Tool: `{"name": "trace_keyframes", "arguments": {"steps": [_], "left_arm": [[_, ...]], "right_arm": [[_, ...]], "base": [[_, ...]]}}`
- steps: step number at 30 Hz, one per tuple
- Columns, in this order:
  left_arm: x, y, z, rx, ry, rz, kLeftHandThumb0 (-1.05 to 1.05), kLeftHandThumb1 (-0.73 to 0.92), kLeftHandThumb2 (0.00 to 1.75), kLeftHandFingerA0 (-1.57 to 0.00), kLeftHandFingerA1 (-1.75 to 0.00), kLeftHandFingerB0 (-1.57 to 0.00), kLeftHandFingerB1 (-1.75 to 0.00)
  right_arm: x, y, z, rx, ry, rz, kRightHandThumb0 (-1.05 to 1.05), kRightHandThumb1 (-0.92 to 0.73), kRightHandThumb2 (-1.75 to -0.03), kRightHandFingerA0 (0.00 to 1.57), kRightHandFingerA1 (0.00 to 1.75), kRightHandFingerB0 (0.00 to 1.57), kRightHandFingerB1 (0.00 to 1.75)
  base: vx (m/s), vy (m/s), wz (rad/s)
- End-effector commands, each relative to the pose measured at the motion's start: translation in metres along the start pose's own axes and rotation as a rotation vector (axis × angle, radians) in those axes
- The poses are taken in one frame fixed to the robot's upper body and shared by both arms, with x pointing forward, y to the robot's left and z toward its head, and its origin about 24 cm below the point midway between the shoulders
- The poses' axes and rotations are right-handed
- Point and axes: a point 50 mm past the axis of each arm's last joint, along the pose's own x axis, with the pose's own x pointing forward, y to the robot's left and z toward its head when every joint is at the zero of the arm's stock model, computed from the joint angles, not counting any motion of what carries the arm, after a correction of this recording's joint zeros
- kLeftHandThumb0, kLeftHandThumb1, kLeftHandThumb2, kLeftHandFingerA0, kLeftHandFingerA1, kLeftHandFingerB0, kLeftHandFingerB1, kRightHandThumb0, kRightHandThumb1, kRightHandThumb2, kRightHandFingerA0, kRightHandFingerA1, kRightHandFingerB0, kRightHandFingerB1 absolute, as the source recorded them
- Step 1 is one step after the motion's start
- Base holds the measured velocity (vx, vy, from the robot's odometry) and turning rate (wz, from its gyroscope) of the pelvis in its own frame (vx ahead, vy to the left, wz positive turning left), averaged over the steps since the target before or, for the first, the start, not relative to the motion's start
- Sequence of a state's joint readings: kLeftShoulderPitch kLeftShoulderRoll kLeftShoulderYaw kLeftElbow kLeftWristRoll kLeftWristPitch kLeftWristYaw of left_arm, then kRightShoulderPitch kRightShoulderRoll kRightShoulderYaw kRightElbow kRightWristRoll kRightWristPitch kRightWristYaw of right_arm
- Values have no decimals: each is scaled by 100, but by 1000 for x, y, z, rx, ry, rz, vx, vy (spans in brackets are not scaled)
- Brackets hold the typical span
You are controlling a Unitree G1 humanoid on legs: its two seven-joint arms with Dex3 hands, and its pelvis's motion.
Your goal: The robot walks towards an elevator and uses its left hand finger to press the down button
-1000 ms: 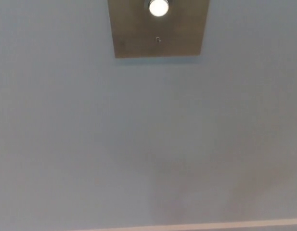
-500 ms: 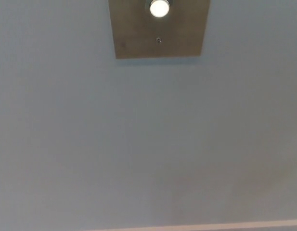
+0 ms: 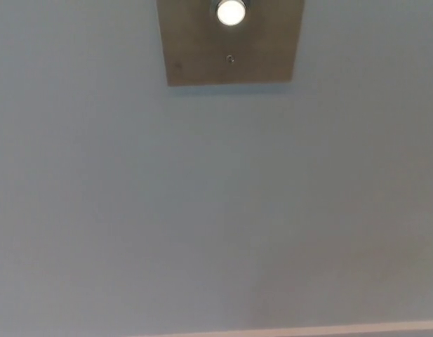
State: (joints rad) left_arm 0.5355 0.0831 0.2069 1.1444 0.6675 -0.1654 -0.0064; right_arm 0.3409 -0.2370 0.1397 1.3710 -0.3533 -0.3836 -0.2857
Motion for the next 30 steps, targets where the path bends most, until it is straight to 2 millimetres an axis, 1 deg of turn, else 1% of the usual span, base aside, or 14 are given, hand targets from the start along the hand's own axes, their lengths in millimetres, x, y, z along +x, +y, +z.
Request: {"name": "trace_keyframes", "arguments": {"steps": [1, 3, 5, 6, 8, 9, 10, 13, 14, 18, 19, 23, 26, 30], "left_arm": [[-2, 5, -4, -295, -67, 100, -53, 68, 60, -65, -57, -52, -44], [-4, 6, -8, -364, -63, 97, -53, 66, 60, -64, -53, -54, -42], [-4, 6, -9, -423, -78, 84, -52, 66, 60, -67, -58, -60, -46], [-6, 3, -12, -428, -75, 67, -57, 65, 60, -63, -57, -59, -45], [-6, 2, -13, -430, -75, 59, -57, 65, 60, -63, -57, -59, -45], [-9, 0, -21, -467, -68, 40, -55, 63, 59, -54, -49, -56, -44], [-10, 0, -24, -510, -56, 42, -51, 63, 59, -55, -48, -53, -43], [-12, 2, -32, -635, -24, 59, -45, 61, 58, -52, -48, -53, -44], [-12, 2, -33, -643, -24, 58, -48, 63, 58, -50, -47, -53, -44], [-15, 0, -42, -660, 4, 85, -50, 63, 59, -57, -48, -53, -43], [-15, 0, -42, -668, 11, 92, -48, 63, 57, -56, -49, -48, -41], [-15, -3, -41, -683, 4, 100, -47, 63, 59, -54, -47, -56, -44], [-17, -6, -42, -699, -8, 103, -48, 64, 59, -54, -47, -56, -44], [-20, -7, -45, -678, -10, 116, -50, 63, 59, -61, -48, -62, -46]], "right_arm": [[2, -8, -4, 16, 61, -37, -50, -52, -57, 54, 40, 57, 38], [5, -11, -3, 67, 73, -26, -50, -50, -56, 50, 44, 51, 36], [6, -11, -3, 122, 98, -6, -50, -51, -56, 54, 47, 46, 36], [6, -12, -5, 95, 110, 4, -50, -51, -56, 42, 40, 40, 35], [6, -12, -5, 82, 114, 8, -50, -51, -56, 42, 40, 40, 35], [6, -19, -6, 131, 85, 41, -59, -50, -55, 26, 49, 29, 34], [6, -21, -6, 154, 75, 41, -58, -40, -74, 27, 50, 23, 42], [4, -25, -9, 192, 73, 21, -68, -42, -78, 30, 55, 21, 44], [4, -25, -10, 206, 74, 18, -59, -53, -56, 35, 48, 27, 32], [0, -21, -16, 287, 91, 3, -55, -52, -55, 33, 47, 28, 32], [0, -19, -16, 281, 96, -2, -60, -40, -77, 32, 55, 26, 45], [-1, -16, -16, 267, 92, -10, -60, -40, -76, 30, 55, 27, 45], [0, -17, -15, 263, 90, 0, -60, -40, -76, 30, 53, 28, 44], [-2, -18, -17, 295, 89, -12, -59, -40, -76, 32, 54, 30, 45]], "base": [[0, 0, 0], [0, 0, 0], [0, 0, 0], [0, 0, 0], [0, 0, 0], [0, 0, 0], [0, 0, 0], [0, 0, 0], [0, 0, 0], [0, 0, 0], [0, 0, 0], [0, 0, 0], [0, 0, 0], [0, 0, 0]]}}
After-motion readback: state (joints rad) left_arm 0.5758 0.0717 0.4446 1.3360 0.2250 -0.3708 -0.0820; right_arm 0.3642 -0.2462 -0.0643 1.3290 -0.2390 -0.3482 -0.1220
